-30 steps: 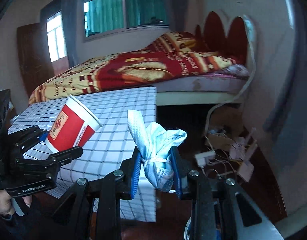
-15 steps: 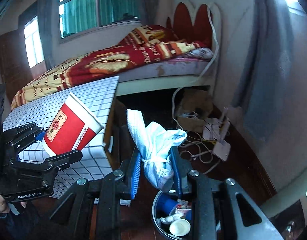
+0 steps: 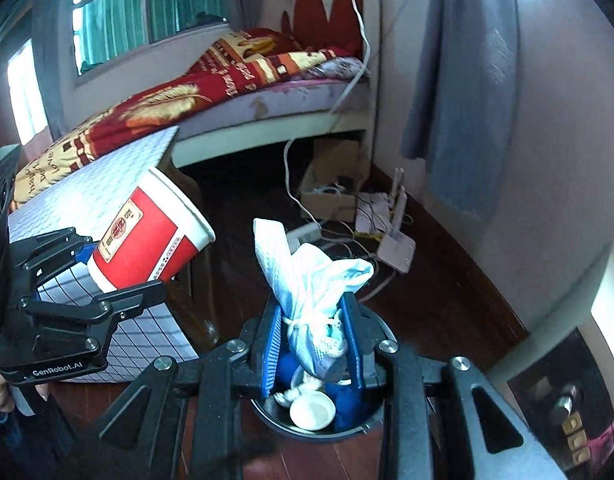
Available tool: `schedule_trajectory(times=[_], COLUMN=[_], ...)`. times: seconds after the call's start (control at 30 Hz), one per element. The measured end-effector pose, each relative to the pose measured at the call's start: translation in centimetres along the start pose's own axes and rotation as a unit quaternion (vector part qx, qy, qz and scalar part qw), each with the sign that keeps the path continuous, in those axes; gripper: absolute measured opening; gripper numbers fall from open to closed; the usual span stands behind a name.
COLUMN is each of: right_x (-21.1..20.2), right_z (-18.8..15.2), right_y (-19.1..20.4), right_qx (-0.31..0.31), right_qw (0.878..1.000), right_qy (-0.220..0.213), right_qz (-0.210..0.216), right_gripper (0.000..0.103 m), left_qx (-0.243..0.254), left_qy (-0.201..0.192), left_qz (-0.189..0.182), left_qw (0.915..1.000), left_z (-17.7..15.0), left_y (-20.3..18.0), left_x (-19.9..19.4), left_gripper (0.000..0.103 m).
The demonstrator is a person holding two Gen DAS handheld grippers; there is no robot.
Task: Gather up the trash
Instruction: 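Carry the red cup and light-blue tissue over the black bin, then open the left gripper to drop the cup while the right drops the tissue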
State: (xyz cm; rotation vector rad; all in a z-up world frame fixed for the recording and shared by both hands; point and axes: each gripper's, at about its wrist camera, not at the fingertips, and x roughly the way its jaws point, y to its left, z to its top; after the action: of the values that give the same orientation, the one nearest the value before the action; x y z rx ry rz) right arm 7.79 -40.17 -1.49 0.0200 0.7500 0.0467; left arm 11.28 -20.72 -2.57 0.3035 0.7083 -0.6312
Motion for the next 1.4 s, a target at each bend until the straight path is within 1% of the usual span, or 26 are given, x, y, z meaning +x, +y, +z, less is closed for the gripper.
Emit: schedule_trajectory(times=[0.13, 0.23, 0.43, 0.73, 0.9, 1.0, 1.17, 1.27, 1.3, 1.33, 1.37, 1.4], right_x=[0.5, 1.2, 3.5, 7.4, 10.3, 12.4, 14.8, 15.6, 15.9, 16.2, 16.4, 16.6], right_z=[-1.3, -2.2, -4.6, -6.3, -7.2, -7.7, -8.5, -9.0, -9.1, -9.3, -9.6, -9.8], right_y=[-1.7, -2.7, -4.1, -4.4, -4.3, -3.9, -3.2, -2.9, -2.9, -2.9, -3.0, -3.3], right_qx=[0.013, 0.016, 0.021, 0.003, 0.0, -0.012, -0.03, -0.037, -0.041, -0.049, -0.054, -0.057], right_qw=[1.0, 1.0, 0.998, 0.995, 0.992, 0.99, 0.987, 0.986, 0.985, 0.985, 0.985, 0.984], right_qy=[0.012, 0.023, 0.055, 0.098, 0.122, 0.139, 0.156, 0.162, 0.162, 0.162, 0.165, 0.171], right_qz=[-0.005, -0.006, 0.001, 0.01, 0.02, 0.03, 0.033, 0.033, 0.03, 0.022, 0.011, -0.009], right_gripper=[0.031, 0.03, 0.03, 0.03, 0.03, 0.03, 0.03, 0.031, 0.031, 0.036, 0.059, 0.07], left_qx=[0.006, 0.001, 0.005, -0.001, -0.018, -0.026, -0.041, -0.051, -0.06, -0.062, -0.062, -0.062], left_qy=[0.013, 0.025, 0.052, 0.096, 0.123, 0.135, 0.145, 0.151, 0.151, 0.157, 0.173, 0.182], left_qz=[-0.012, -0.019, -0.033, -0.045, -0.053, -0.061, -0.072, -0.081, -0.096, -0.097, -0.076, -0.059], left_qw=[0.9998, 0.9995, 0.9981, 0.9944, 0.9908, 0.9887, 0.9859, 0.9839, 0.982, 0.9808, 0.98, 0.9796], left_z=[-0.3, -0.7, -1.6, -3.6, -4.7, -5.3, -6.1, -6.8, -7.1, -7.3, -7.7, -8.0], left_y=[-1.2, -1.6, -2.4, -2.4, -1.8, -2.0, -1.9, -1.8, -1.8, -1.7, -1.6, -1.3], left_x=[1.6, 2.9, 5.4, 8.4, 10.1, 10.9, 11.9, 13.3, 13.9, 14.2, 14.8, 14.9], left_gripper=[0.057, 0.057, 0.057, 0.057, 0.057, 0.057, 0.057, 0.058, 0.061, 0.063, 0.067, 0.078])
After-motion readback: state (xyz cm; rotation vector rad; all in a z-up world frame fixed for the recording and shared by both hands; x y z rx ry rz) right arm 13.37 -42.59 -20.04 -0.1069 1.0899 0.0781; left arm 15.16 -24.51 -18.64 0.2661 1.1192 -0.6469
